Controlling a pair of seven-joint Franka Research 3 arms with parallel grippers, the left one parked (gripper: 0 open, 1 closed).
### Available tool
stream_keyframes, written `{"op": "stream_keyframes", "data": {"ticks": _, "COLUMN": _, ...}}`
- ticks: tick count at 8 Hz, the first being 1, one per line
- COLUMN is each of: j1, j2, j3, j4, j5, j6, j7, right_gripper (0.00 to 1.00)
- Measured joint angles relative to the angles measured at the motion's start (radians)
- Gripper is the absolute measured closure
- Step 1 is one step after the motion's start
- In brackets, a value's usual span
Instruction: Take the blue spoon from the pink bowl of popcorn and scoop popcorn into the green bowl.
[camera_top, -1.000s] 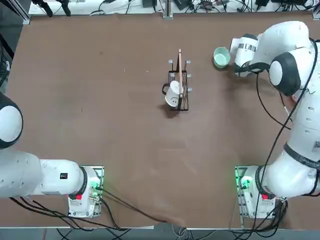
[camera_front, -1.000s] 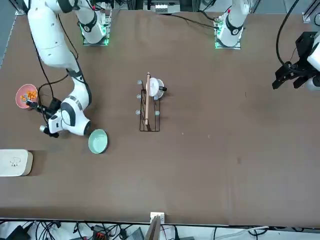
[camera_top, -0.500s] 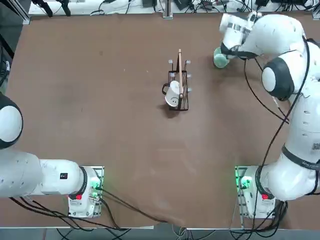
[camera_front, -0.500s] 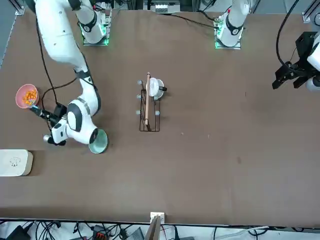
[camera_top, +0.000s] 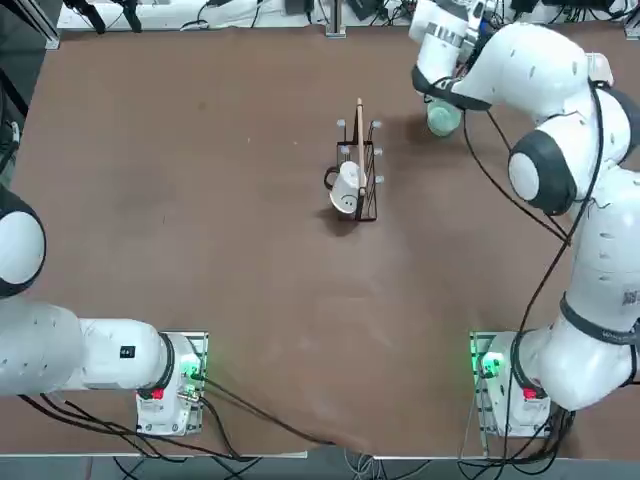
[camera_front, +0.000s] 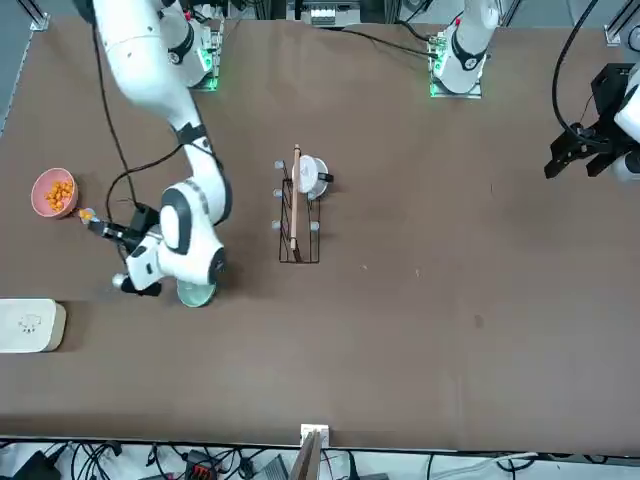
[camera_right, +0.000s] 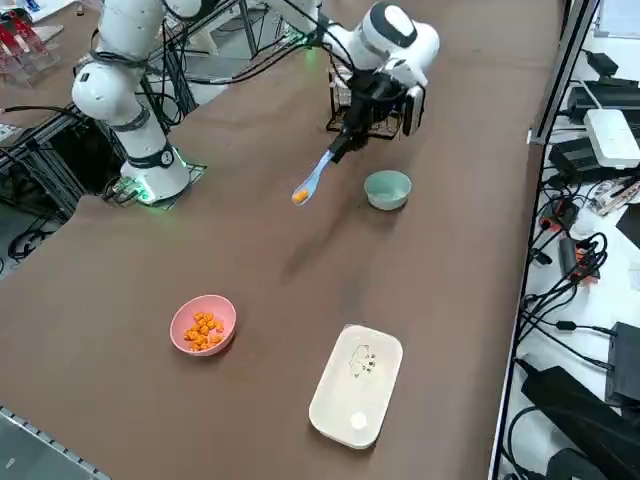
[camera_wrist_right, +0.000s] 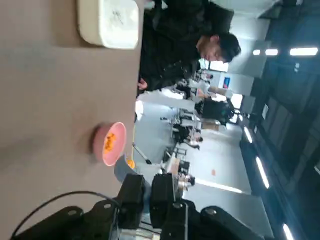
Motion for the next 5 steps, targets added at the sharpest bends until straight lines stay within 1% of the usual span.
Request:
{"op": "stream_keyframes", "data": {"ticks": 2, "j1": 0.082, "j2": 0.021, "j3": 0.001, "j4": 0.060, "j5": 0.011, "j6": 0.002, "j7": 0.000, "right_gripper": 0.89}}
{"op": "stream_keyframes", "data": {"ticks": 4, "j1": 0.161, "j2": 0.085, "j3": 0.002, "j4": 0.161, "j5": 0.012, "j6": 0.008, "j7": 0.000, "right_gripper": 0.89}}
{"op": "stream_keyframes", "data": {"ticks": 5, "j1": 0.185, "j2": 0.120, "j3": 0.001, "j4": 0.200, "j5": 0.013, "j6": 0.024, "j7": 0.000, "right_gripper": 0.89}}
